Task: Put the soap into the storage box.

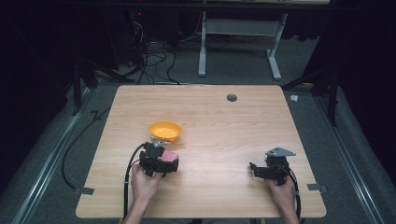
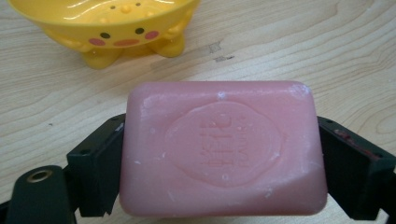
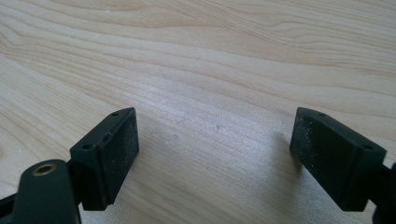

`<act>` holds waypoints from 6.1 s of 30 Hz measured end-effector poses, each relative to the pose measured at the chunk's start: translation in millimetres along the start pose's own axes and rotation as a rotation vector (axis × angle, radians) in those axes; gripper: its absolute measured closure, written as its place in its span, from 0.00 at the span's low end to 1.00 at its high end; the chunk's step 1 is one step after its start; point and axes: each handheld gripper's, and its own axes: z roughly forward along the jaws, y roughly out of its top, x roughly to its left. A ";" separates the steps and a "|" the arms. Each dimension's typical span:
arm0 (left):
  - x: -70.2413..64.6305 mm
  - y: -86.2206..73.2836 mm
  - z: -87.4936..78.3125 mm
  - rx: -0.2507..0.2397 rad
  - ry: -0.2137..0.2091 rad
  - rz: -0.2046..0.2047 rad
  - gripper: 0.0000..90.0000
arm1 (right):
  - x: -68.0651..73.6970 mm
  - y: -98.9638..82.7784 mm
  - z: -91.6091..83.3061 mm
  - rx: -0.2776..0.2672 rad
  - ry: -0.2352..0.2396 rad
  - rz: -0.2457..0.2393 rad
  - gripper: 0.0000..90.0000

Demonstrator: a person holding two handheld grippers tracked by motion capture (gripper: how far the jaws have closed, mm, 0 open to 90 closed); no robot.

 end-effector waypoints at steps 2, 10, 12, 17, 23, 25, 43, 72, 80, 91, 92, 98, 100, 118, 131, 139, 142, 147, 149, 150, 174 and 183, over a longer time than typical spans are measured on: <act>1.2 1.1 -2.2 -0.005 0.001 -0.002 0.15 | 0.0 0.0 0.0 0.000 0.000 0.000 0.18; 7.0 4.7 -9.5 -0.023 -0.002 -0.017 0.15 | 0.0 0.0 0.0 0.000 0.000 0.000 0.18; 8.3 5.9 -11.0 -0.027 -0.002 -0.019 0.15 | 0.1 0.0 0.0 0.000 0.000 0.001 0.18; 11.0 11.5 -15.6 -0.039 0.001 -0.020 0.15 | 0.0 0.0 0.0 0.000 0.000 0.000 0.18; 15.5 16.6 -18.5 -0.046 -0.001 -0.028 0.15 | 0.0 0.0 0.0 0.000 0.000 0.000 0.18; 17.3 18.3 -19.2 -0.047 -0.004 -0.030 0.15 | 0.0 0.0 0.0 0.000 0.000 0.000 0.18; 26.4 36.0 -14.9 -0.048 -0.024 -0.043 0.15 | 0.0 0.0 0.0 0.000 0.000 0.000 0.18; 40.7 63.1 -8.0 -0.031 -0.016 -0.063 0.15 | 0.0 0.0 0.0 0.000 0.000 0.001 0.18; 40.8 74.2 -2.2 -0.019 0.007 -0.046 0.15 | 0.0 0.0 0.0 0.000 0.000 0.000 0.18; 46.7 86.3 9.8 -0.008 0.018 -0.080 0.15 | 0.0 0.0 0.0 0.000 0.000 0.000 0.18; 47.6 86.8 11.7 -0.002 0.025 -0.081 0.15 | 0.0 0.0 0.0 0.000 0.000 0.001 0.18; 50.1 92.6 18.1 0.008 0.046 -0.084 0.15 | -0.1 0.0 0.1 -0.001 0.000 -0.001 0.18; 49.6 94.9 20.7 0.013 0.050 -0.084 0.15 | -0.1 0.0 0.1 -0.001 0.000 -0.001 0.18; 55.3 98.1 50.4 0.071 0.090 -0.107 0.15 | 0.0 0.0 0.0 0.000 0.000 0.000 0.18; 55.4 97.0 65.3 0.101 0.103 -0.120 0.15 | 0.0 0.0 0.1 -0.001 0.001 -0.002 0.18; 54.8 96.9 71.1 0.115 0.106 -0.137 0.15 | 0.1 0.0 -0.1 0.001 0.001 0.000 0.18; 54.3 96.9 73.5 0.118 0.108 -0.146 0.15 | 0.1 0.0 -0.1 0.001 0.001 -0.001 0.18; 54.3 96.6 77.2 0.132 0.115 -0.155 0.15 | 0.1 0.0 -0.1 0.002 0.001 0.000 0.18; 54.1 96.5 78.0 0.135 0.116 -0.159 0.15 | 0.0 0.0 -0.1 0.001 0.002 -0.001 0.18; 54.0 96.5 78.6 0.135 0.117 -0.162 0.15 | 0.0 0.0 -0.1 0.001 0.001 -0.001 0.18; 51.1 94.9 86.4 0.179 0.137 -0.170 0.15 | 0.0 0.0 0.0 0.000 0.001 0.000 0.18; 51.6 98.0 73.5 0.119 0.133 -0.176 0.13 | 0.2 0.1 -0.1 0.001 0.001 0.002 0.18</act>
